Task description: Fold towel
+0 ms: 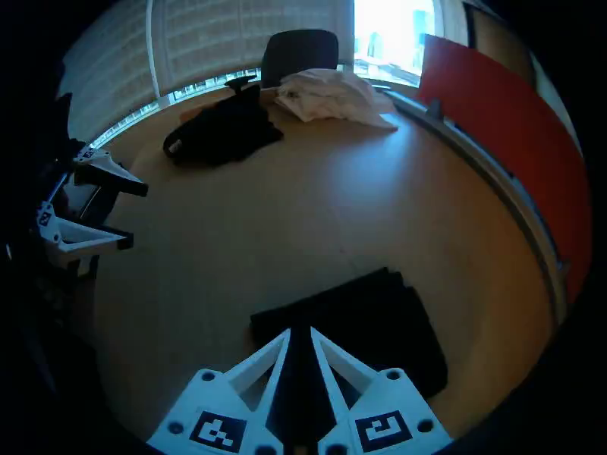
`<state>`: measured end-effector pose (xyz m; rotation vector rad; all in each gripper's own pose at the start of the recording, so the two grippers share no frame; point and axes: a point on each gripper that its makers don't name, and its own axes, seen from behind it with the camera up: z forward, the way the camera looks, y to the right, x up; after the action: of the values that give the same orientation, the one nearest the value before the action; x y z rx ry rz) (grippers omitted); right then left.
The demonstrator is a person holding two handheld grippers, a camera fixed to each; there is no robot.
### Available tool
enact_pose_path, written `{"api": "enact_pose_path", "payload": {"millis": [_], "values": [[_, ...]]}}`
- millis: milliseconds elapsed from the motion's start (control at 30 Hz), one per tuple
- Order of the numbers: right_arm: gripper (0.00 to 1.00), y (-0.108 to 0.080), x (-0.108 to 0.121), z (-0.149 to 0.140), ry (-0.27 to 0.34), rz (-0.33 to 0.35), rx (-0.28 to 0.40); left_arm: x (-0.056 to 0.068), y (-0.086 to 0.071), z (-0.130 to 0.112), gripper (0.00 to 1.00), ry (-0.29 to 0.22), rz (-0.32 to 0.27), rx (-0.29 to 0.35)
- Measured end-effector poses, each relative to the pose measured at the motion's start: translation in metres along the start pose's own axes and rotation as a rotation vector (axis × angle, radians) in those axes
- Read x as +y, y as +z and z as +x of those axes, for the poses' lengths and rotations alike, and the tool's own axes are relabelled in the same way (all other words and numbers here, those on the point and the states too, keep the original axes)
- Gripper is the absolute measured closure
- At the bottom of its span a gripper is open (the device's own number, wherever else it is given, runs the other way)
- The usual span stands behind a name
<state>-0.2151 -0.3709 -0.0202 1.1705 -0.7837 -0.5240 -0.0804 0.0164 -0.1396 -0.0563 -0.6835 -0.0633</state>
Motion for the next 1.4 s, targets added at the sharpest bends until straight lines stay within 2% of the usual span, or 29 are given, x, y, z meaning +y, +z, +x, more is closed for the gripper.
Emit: {"api": "enact_pose_path", "payload": {"millis": [267, 367, 433, 633, 667, 1000, 1400], "values": [[0.94, 0.000, 0.003, -0.003, 0.010, 0.000, -0.010, -0.001, 0.002, -0.002, 0.07, -0.011, 0.001, -0.005], [0.90, -0.003, 0.006, -0.003, 0.012, -0.005, -0.008, 0.000, 0.003, -0.001, 0.07, -0.010, -0.001, -0.004], [0.83, -0.006, 0.007, -0.003, 0.016, -0.007, -0.005, 0.000, 0.003, 0.000, 0.07, -0.009, -0.001, -0.004], [0.36, -0.013, 0.011, -0.005, 0.022, -0.015, 0.001, 0.002, 0.004, 0.001, 0.07, -0.008, -0.003, -0.003], [0.34, -0.014, 0.011, -0.005, 0.022, -0.017, 0.003, 0.003, 0.005, 0.001, 0.07, -0.007, -0.003, -0.003], [0.30, -0.025, 0.014, -0.015, 0.053, -0.045, 0.008, 0.006, 0.005, 0.001, 0.07, 0.000, -0.004, -0.005], [0.29, -0.044, 0.015, -0.047, 0.124, -0.089, 0.001, 0.009, 0.004, 0.002, 0.07, 0.005, -0.006, -0.004]]}}
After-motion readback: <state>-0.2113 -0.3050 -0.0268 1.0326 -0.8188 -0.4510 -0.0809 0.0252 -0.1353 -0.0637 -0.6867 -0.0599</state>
